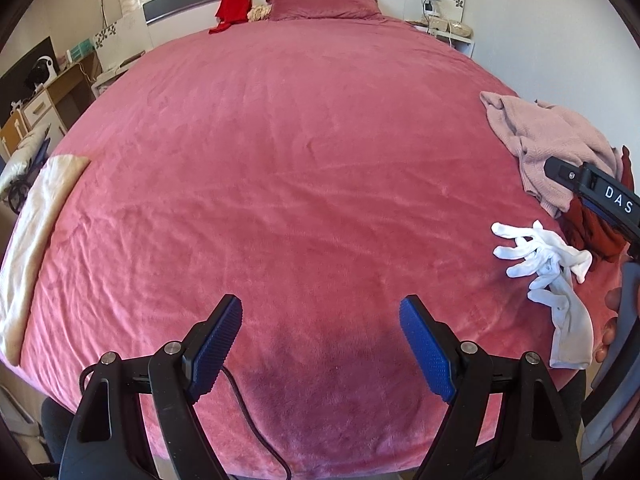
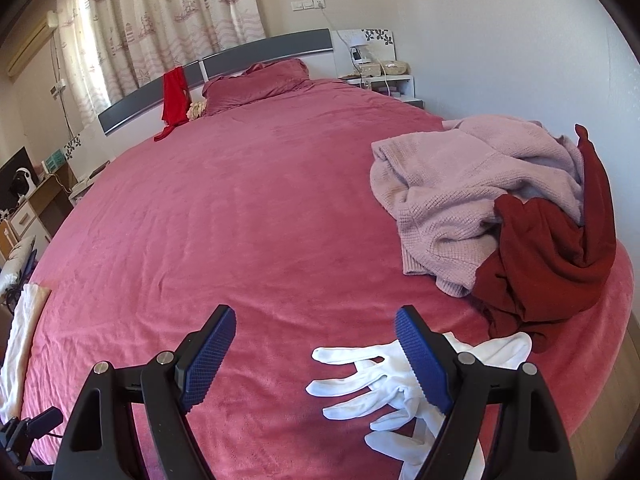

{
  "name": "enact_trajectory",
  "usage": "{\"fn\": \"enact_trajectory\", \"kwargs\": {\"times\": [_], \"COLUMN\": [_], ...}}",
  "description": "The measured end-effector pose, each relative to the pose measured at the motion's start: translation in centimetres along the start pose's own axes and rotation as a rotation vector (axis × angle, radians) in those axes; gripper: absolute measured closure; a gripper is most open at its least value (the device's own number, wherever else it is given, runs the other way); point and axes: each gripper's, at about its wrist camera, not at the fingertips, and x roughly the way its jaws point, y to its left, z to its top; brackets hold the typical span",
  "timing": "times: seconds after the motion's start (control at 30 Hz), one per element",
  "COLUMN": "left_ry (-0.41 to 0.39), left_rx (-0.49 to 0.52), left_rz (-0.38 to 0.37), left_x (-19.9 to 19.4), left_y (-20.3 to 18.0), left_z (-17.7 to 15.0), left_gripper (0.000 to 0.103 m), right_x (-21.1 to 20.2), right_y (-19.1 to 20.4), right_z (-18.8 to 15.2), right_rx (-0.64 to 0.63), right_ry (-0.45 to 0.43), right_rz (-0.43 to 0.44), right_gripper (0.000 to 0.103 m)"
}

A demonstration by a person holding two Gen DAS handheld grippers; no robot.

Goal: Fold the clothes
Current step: 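Move the right gripper toward the dark red garment on the pile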

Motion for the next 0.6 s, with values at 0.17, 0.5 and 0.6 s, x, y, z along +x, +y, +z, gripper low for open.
{"fn": "enact_trajectory", "kwargs": {"times": [0.17, 0.5, 0.6], "left_ry": [0.019, 0.057, 0.043], "left_rx": [0.009, 0.026, 0.04], "left_rz": [0.022, 0.02, 0.016], "left_x": [0.3, 1.1, 1.0], "left_y": [-0.3, 0.6, 0.2], "left_z": [-0.6, -1.8, -1.7], "left_gripper": [0.02, 0.02, 0.02], "right_x": [0.5, 0.6, 0.6], "right_y": [0.3, -0.1, -0.2], "right_z": [0.1, 2.1, 2.5], "right_rx": [-0.006, 0.0, -0.006], "right_ry": [0.011, -0.007, -0.007], "right_rz": [0.002, -0.029, -0.03], "right_gripper": [0.019, 0.019, 0.019]}}
